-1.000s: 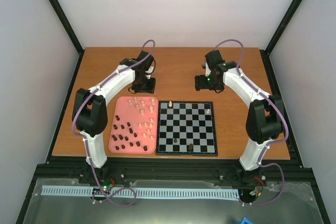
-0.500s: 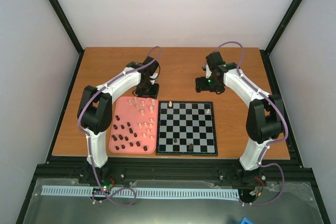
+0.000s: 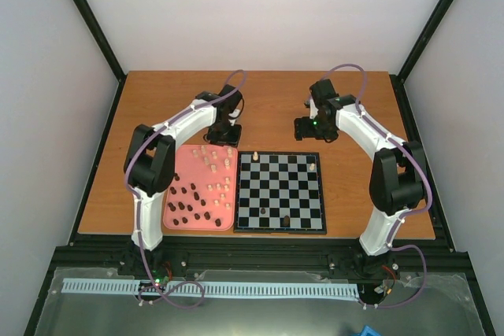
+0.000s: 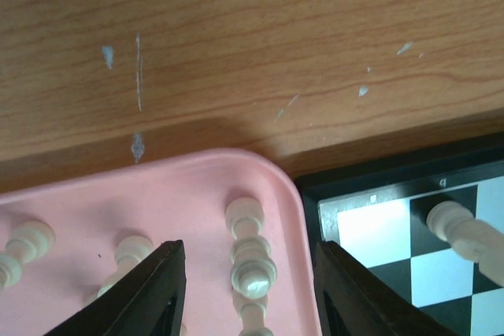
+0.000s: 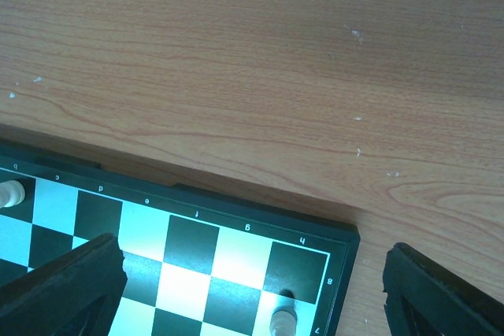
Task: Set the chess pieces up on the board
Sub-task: Pick up the chess piece from the storage box.
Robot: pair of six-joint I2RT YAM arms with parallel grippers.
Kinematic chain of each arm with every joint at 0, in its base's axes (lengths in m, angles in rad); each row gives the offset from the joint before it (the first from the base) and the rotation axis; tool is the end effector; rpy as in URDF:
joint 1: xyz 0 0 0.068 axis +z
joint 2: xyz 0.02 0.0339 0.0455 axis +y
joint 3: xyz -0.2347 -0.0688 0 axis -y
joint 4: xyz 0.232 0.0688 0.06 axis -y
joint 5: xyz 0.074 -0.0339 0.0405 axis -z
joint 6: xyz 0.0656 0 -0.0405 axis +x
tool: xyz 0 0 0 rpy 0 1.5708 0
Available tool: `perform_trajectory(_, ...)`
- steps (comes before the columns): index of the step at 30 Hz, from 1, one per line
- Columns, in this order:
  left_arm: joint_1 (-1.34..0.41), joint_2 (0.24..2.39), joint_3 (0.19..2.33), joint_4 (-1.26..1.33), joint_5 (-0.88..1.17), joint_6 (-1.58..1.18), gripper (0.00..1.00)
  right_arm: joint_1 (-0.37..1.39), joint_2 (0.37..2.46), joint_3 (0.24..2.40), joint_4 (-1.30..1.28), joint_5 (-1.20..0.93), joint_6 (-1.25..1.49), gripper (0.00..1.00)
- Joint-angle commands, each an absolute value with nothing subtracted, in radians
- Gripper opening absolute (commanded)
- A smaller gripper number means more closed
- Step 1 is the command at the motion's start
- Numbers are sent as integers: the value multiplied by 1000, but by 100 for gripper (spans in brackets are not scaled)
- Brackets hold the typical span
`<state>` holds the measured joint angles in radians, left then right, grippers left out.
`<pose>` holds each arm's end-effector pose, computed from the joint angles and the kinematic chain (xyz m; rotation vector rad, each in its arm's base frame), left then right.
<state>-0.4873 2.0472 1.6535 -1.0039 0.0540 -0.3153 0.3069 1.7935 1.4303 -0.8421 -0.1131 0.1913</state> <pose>0.3420 -0.1852 0.1511 0.2645 2.9865 -0.1762 0.3407 0.1157 0.1861 -0.1911 2.7953 0.2814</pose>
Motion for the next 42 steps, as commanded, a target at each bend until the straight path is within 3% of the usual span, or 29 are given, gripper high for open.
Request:
perform_trajectory(1,-495,2079,1717,-1019,36,-328,47,297,1769,1421,-851,-116,179,89)
perform_trajectory(19,-495,2072,1693,-1050,45,-336,37,295,1767,1402,-848,-117,181,89)
perform_trajectory(32,-495,2085,1673,-1047,46,-343,38,294,1770,1404,-851,-115,177,89)
perform_trajectory(42,-495,2097,1684,-1048,62,-342,19,294,1771,1406,-851,-115,181,88)
